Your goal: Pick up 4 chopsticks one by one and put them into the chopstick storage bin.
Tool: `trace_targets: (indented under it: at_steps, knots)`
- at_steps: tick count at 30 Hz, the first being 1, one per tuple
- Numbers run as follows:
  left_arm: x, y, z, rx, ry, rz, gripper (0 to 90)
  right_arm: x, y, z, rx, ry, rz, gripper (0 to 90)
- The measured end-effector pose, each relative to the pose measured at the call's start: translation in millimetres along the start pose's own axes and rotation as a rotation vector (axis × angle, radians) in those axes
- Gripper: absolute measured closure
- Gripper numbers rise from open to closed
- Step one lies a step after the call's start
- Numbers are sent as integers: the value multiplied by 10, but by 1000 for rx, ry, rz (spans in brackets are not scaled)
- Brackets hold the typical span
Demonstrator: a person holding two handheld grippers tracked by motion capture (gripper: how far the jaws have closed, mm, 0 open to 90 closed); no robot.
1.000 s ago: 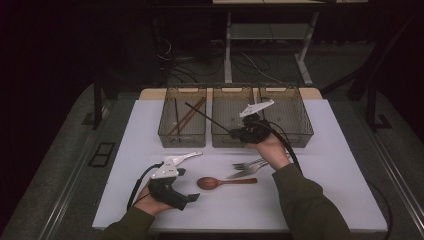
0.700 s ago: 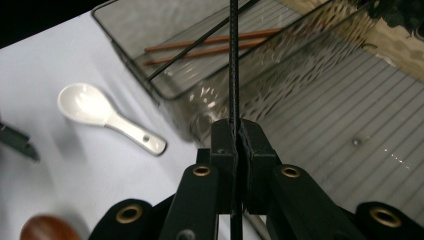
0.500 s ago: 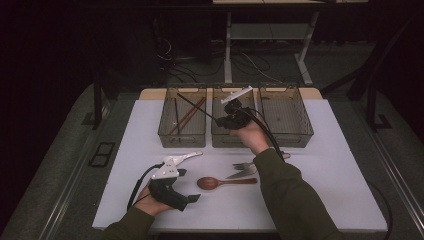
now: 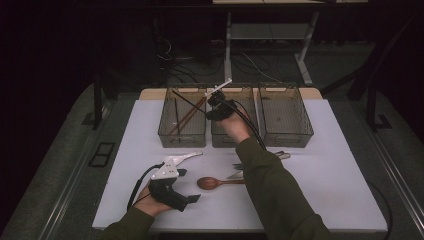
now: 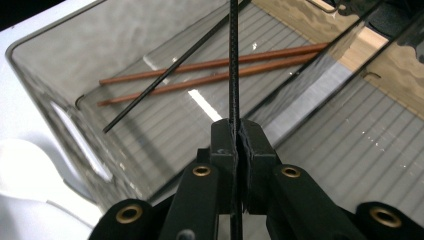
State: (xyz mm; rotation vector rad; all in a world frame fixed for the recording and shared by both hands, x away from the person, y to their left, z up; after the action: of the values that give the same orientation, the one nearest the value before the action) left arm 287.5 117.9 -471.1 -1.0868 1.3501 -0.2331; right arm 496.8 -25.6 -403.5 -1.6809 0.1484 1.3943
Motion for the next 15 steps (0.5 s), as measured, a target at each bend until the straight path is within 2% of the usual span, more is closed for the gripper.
trace_targets:
  at_steps: [9, 15]
  knots:
    - [4, -2, -3, 1, 5, 0, 0, 128, -152, 69, 5, 8, 20, 854]
    - [2, -4, -7, 4, 5, -2, 0, 156, -196, 125, -2, -2, 1, 810]
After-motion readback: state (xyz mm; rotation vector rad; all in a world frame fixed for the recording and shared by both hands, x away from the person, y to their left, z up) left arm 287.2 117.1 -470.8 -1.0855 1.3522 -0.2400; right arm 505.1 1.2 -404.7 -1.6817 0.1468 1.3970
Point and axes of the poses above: each handheld gripper's, and its own axes: x roughly forward along the jaws, y roughly out of its underside, z roughly to its left, the point moved 5 cm from there along x, roughly forward along the jaws, and after that the axes turned 8 degrees about z, right-handed, at the moved point
